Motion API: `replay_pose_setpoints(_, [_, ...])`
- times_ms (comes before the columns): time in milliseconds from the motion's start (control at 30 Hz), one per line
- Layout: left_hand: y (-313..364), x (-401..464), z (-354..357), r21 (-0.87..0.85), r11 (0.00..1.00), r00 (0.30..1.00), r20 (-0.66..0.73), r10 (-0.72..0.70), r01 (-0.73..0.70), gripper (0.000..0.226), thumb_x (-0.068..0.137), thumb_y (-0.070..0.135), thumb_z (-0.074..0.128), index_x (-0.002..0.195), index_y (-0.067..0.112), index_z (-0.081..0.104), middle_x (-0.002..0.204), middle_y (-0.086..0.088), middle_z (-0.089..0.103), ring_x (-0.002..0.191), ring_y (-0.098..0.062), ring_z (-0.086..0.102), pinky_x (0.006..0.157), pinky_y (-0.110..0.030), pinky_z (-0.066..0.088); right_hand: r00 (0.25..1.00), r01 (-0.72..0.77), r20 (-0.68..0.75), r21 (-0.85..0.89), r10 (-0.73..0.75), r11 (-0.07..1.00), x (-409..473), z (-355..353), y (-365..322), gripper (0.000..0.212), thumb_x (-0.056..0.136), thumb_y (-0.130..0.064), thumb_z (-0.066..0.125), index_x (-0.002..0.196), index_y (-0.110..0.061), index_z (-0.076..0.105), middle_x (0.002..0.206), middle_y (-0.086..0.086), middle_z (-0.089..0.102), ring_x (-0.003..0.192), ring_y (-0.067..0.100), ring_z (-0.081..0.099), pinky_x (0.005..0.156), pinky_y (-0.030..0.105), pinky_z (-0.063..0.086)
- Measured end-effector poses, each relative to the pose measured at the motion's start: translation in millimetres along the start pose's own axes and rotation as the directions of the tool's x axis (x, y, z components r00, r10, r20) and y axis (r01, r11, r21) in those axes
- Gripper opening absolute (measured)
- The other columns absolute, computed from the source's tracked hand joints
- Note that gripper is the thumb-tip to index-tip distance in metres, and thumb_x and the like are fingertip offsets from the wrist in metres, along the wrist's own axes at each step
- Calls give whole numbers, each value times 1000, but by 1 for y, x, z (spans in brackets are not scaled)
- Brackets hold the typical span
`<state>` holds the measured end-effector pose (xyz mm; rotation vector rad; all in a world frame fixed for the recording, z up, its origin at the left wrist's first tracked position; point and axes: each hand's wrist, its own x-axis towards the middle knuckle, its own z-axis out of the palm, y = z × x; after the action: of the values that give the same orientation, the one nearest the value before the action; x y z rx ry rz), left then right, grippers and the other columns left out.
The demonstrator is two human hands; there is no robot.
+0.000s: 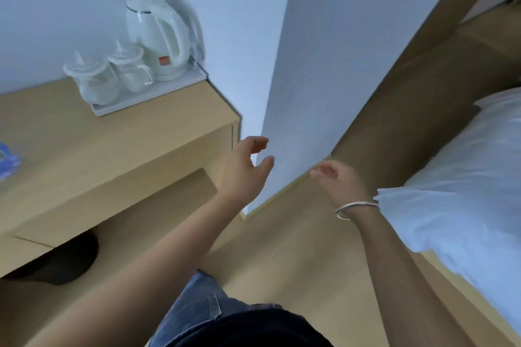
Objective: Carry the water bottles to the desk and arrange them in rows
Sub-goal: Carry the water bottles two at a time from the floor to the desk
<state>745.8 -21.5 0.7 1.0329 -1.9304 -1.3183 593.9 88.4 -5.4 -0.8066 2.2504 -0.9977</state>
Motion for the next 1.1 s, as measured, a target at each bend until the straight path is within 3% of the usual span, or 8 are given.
replay_pose_setpoints(200, [35, -6, 87, -20, 998, 972, 227, 64, -61, 26, 85, 13, 59, 109, 24, 56, 106, 10, 59, 102, -6, 55, 81, -12, 38, 966, -86, -244, 7, 85, 996, -39, -82, 59, 30, 85, -29, 63, 112, -16, 61, 100, -4, 59, 91, 10, 55, 84, 25, 41])
replay_pose_setpoints(300, [47, -4, 119, -25, 995, 941, 325, 98, -95, 20, 85, 17, 61, 100, 29, 55, 98, 12, 60, 95, -3, 57, 83, -19, 43, 941, -139, -306, 47, 147, 989, -48, -106, 80, 31, 86, -28, 62, 112, -13, 61, 98, -3, 58, 90, 13, 55, 81, 33, 47])
replay_pose_setpoints(367, [53, 2, 139, -24, 992, 917, 379, 123, -124, 19, 85, 19, 60, 89, 36, 52, 91, 19, 58, 87, 6, 55, 79, -13, 43, 928, -174, -318, 88, 193, 981, -47, -117, 90, 31, 86, -28, 61, 113, -12, 60, 95, 0, 59, 88, 16, 56, 86, 38, 50])
replay_pose_setpoints(467, [59, 22, 167, -7, 988, 882, 449, 142, -156, 20, 86, 15, 59, 93, 33, 53, 91, 20, 56, 84, 6, 54, 74, -7, 39, 909, -203, -351, 98, 225, 974, -36, -134, 103, 31, 86, -29, 61, 113, -13, 60, 100, -1, 59, 92, 15, 56, 85, 29, 45])
replay_pose_setpoints(600, [67, 63, 205, -8, 987, 860, 489, 143, -160, 18, 87, 13, 58, 100, 26, 53, 89, 18, 55, 81, 7, 54, 68, -1, 41, 894, -227, -375, 93, 245, 969, 0, -157, 112, 29, 87, -28, 60, 113, -15, 59, 104, -4, 58, 98, 14, 55, 83, 24, 38])
replay_pose_setpoints(900, [101, 201, 292, 9, 983, 803, 579, 143, -181, 16, 88, 19, 57, 101, 27, 54, 91, 16, 58, 81, 3, 56, 68, -9, 40, 872, -267, -404, 84, 277, 960, 134, -222, 115, 33, 88, -32, 59, 117, -16, 57, 105, -4, 57, 93, 10, 50, 80, 20, 34])
replay_pose_setpoints(1100, [117, 266, 338, -15, 974, 767, 614, 186, -225, 16, 88, 21, 56, 102, 28, 56, 90, 19, 59, 80, 3, 57, 66, -8, 40, 858, -298, -420, 62, 296, 953, 203, -259, 118, 36, 88, -32, 58, 120, -14, 56, 116, -1, 59, 94, 9, 48, 83, 21, 34])
